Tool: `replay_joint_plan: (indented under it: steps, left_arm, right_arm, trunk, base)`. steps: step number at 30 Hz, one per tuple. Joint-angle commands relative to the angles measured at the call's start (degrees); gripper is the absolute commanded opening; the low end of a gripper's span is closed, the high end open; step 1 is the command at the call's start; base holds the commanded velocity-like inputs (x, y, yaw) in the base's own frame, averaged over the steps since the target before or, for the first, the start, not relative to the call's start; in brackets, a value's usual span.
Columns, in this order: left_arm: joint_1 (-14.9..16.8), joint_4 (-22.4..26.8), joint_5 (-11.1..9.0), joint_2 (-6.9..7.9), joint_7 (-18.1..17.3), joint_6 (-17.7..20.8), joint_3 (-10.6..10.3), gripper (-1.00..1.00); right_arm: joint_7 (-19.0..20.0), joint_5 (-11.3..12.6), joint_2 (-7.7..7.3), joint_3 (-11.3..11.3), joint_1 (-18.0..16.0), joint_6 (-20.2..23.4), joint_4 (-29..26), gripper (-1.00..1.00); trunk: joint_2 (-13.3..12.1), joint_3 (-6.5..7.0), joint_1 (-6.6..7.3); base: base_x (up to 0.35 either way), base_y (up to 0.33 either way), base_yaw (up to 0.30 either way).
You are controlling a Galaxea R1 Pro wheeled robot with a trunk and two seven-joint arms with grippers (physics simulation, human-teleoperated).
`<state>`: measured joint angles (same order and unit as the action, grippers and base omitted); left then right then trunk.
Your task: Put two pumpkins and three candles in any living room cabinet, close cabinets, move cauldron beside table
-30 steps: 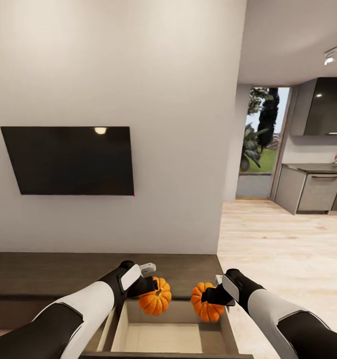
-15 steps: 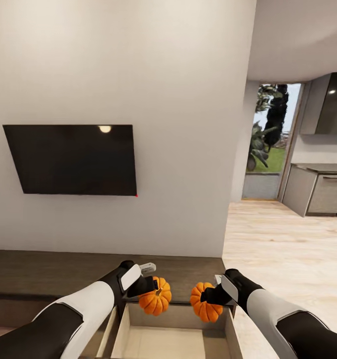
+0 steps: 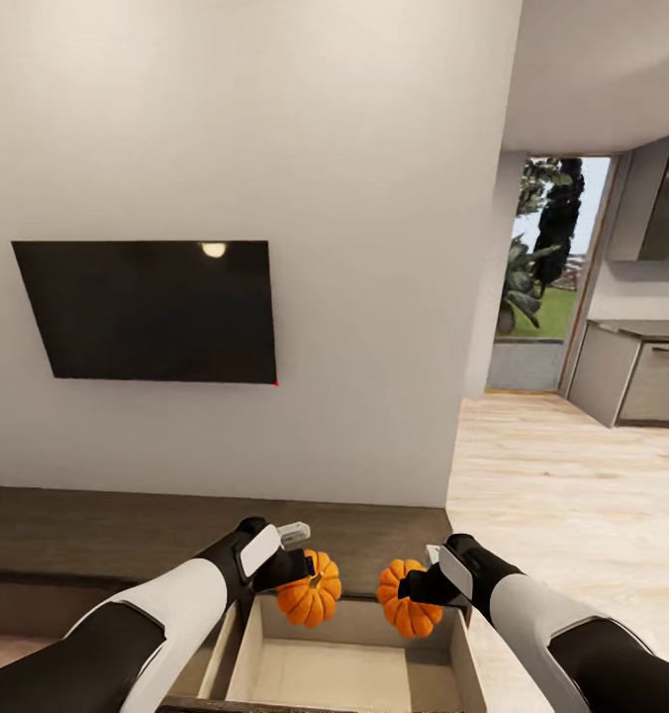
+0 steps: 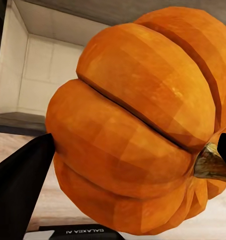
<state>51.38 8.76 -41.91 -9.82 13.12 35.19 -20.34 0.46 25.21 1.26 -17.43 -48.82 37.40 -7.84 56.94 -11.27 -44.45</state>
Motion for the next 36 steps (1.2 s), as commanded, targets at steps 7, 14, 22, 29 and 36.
replay_joint_plan:
  steps: [7,14,22,29,36]
  left_arm:
    - [0.03,0.12,-0.54,-0.18,0.05,0.12,-0.31,-1.00]
    - [0.03,-0.04,-0.52,-0.18,-2.34,-0.10,-1.02,-1.00]
    - [0.03,-0.90,-0.48,-0.18,-4.40,-3.35,-3.90,-1.00]
    - [-0.01,-2.33,5.58,-0.18,-8.06,-7.51,-4.63,-1.00]
    - [-0.02,-2.43,10.44,-0.18,-8.84,-10.41,-4.70,-1.00]
  right_arm:
    - [0.07,0.32,-0.03,-0.42,-0.05,0.13,-0.07,-1.00]
    - [0.07,0.37,-0.03,-0.33,-0.05,-0.17,0.59,-1.00]
    - [0.07,0.39,-0.03,-0.32,-0.05,-3.63,1.59,-1.00]
    - [0.08,0.37,-0.03,-0.33,-0.05,-7.48,2.66,-1.00]
    - [0.07,0.37,-0.02,-0.40,-0.05,-7.85,2.83,-1.00]
  trunk:
    - [0.07,-0.71,-0.01]
    - [2.87,-2.61,-1.54]
    - [5.28,-4.42,-2.86]
    - [5.28,-5.07,-2.86]
    - [5.28,-5.71,-2.86]
  base:
    - [0.000,0.000,0.023]
    - [0.000,0.000,0.000]
    - [0.000,0.000,0.000]
    - [0.000,0.000,0.000]
    - [0.000,0.000,0.000]
